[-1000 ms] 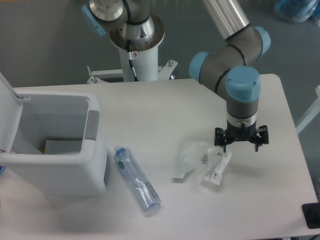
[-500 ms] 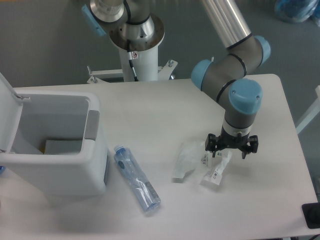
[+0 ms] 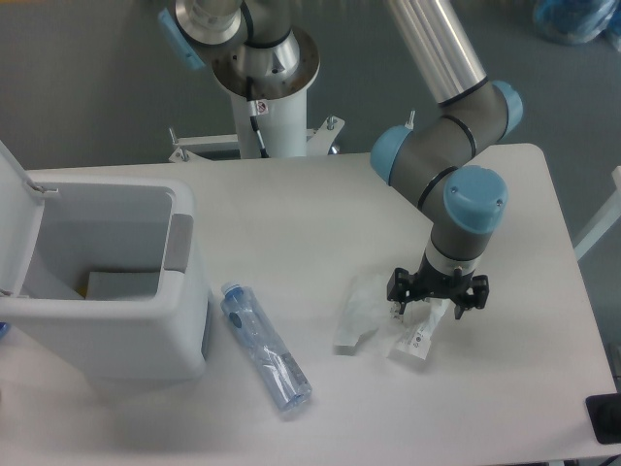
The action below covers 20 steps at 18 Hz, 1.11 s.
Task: Place the trash in the trash can
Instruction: 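Lower the open gripper onto the wrapper and close on it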
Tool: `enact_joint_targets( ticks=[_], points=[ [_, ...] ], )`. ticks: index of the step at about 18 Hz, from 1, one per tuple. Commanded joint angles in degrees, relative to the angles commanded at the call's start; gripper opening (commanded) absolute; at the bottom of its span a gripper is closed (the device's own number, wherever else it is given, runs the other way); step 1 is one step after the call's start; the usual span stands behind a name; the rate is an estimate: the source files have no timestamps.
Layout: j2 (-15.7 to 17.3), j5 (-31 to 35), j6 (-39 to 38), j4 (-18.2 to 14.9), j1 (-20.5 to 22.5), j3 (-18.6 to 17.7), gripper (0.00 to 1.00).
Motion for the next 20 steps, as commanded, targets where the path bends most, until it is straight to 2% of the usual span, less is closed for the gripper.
enact_joint_targets(
  ticks=[3, 8, 20],
  points=[
    [-1.41, -0.89, 0.18, 0.53, 0.00, 0.70, 1.00],
    [-1.50, -4.48, 2.20, 0.00, 0.70, 0.79, 1.00],
    [-1.94, -4.41, 2.20, 0.18, 0.53, 0.35, 1.00]
  ],
)
